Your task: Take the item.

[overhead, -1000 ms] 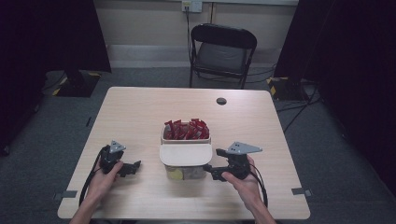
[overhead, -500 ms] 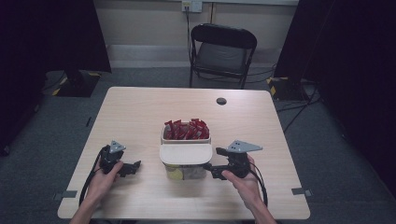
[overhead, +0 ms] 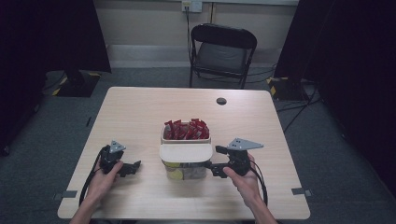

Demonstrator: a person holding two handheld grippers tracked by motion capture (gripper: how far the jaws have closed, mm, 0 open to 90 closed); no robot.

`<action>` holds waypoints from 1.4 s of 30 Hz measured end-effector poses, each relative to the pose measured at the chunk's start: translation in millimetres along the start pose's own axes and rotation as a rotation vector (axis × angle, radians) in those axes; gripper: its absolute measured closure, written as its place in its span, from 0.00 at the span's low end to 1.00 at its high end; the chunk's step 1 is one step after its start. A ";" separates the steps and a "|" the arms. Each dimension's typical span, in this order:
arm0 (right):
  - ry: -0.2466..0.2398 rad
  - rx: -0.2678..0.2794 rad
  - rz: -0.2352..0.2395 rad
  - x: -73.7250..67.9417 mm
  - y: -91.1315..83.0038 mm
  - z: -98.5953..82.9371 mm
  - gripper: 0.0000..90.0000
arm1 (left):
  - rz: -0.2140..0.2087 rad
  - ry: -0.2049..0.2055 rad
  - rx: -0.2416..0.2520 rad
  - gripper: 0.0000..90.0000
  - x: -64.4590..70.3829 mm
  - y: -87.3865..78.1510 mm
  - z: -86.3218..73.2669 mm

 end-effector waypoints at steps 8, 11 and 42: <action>-0.010 0.005 0.009 -0.3 0.3 4.3 0.26 | 0.000 0.001 0.000 0.00 0.0 0.0 0.0; -0.011 0.007 0.014 -0.2 0.7 5.3 0.29 | -0.002 -0.005 0.002 0.00 0.4 0.2 -0.1; -0.046 0.027 0.027 1.5 -0.2 17.0 0.38 | 0.001 -0.001 -0.001 0.00 0.1 0.0 0.0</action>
Point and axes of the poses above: each handheld gripper's, and its own axes: y roughly forward along the jaws, z roughly out of its top, x roughly to its right, the point moved 2 cm from there along y, roughly forward along the jaws, and after that the axes turned 2 degrees about x, right-handed, at the moved point
